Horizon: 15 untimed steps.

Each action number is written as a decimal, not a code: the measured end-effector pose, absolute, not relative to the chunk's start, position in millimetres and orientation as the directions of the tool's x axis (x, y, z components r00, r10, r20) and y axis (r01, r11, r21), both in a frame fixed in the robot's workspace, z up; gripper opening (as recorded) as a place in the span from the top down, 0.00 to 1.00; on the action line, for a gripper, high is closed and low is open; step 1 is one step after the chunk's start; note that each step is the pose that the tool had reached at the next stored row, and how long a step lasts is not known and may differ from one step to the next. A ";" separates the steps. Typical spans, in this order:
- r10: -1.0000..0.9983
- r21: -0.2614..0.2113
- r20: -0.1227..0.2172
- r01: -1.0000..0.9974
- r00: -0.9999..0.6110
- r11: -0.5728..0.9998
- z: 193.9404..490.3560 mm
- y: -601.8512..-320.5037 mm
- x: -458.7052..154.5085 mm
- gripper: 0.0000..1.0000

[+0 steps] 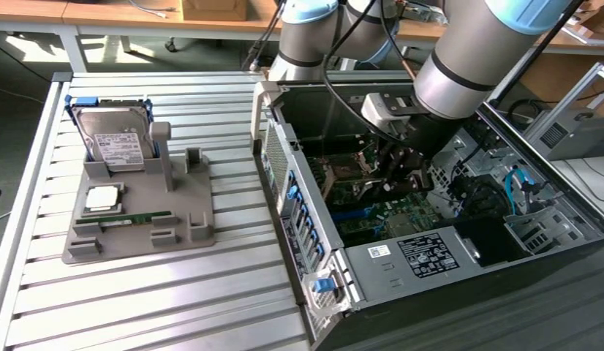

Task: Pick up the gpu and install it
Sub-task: 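Insert the gpu into the slot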

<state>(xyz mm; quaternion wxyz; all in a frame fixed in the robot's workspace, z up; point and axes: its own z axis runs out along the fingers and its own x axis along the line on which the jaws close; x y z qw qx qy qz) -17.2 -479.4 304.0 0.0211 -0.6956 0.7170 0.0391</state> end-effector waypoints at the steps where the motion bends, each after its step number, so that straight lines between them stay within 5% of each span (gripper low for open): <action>1: -0.996 0.027 -0.085 -0.999 -0.031 0.029 304.0 -479.7 -18.0 0.73; 15: -0.996 0.027 -0.083 -0.999 -0.031 0.029 303.5 -484.8 -26.8 0.73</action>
